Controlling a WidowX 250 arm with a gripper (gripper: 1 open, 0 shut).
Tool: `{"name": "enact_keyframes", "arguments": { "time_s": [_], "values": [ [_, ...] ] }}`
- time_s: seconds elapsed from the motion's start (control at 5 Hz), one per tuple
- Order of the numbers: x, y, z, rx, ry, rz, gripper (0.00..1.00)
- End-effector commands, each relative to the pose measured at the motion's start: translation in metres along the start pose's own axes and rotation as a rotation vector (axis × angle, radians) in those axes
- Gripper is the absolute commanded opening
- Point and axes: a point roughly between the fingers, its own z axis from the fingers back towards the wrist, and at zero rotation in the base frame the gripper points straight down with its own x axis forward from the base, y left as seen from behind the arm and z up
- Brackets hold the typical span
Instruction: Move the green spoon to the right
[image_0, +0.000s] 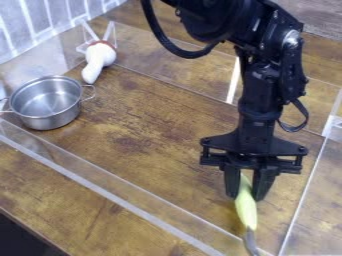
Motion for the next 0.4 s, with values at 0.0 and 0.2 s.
{"name": "enact_keyframes", "arguments": {
  "time_s": [0.0,0.2],
  "values": [
    [-0.0077,-0.0125,0.0021,-0.025,-0.014,-0.025,0.00],
    [-0.0131,-0.0120,-0.0031,-0.029,-0.010,-0.019,0.00]
  ]
}}
